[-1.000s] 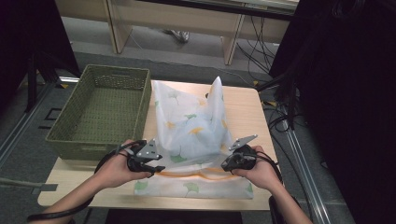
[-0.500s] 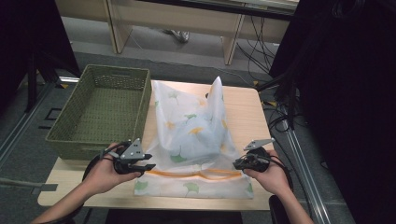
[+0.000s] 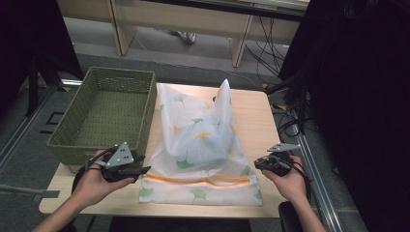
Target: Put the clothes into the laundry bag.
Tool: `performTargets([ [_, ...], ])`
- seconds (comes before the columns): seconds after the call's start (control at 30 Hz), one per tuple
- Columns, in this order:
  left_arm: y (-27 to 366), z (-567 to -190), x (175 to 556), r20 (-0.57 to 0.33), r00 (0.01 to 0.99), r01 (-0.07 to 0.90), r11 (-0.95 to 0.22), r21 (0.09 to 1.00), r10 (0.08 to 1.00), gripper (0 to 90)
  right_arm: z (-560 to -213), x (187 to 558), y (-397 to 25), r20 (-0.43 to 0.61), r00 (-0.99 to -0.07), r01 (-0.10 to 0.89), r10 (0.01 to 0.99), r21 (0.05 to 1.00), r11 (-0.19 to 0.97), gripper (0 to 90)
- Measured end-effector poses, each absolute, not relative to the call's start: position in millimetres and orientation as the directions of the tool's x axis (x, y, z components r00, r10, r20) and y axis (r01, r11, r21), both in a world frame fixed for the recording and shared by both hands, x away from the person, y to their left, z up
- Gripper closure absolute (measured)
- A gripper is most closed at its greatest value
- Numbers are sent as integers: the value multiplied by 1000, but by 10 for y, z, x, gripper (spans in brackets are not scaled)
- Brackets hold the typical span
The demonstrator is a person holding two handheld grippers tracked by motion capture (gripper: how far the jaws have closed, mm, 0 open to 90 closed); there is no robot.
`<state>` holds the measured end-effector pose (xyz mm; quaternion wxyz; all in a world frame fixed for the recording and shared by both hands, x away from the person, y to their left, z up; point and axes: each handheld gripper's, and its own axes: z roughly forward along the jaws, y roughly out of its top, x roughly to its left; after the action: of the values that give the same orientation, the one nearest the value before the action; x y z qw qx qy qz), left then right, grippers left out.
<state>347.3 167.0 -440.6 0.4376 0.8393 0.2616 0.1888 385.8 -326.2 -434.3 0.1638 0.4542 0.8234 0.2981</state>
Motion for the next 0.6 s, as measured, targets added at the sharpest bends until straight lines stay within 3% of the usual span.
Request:
performTargets([
  [0.23,1766,-4342,3478,79,729,266,-387,883,680,471,-4328,3864,-3327,-51,-477,620,878,688,377,683],
  [0.6,1686,-4383,3452,77,741,252,-383,889,667,410,-4341,3875,-3416,-79,-435,608,897,709,358,616],
])
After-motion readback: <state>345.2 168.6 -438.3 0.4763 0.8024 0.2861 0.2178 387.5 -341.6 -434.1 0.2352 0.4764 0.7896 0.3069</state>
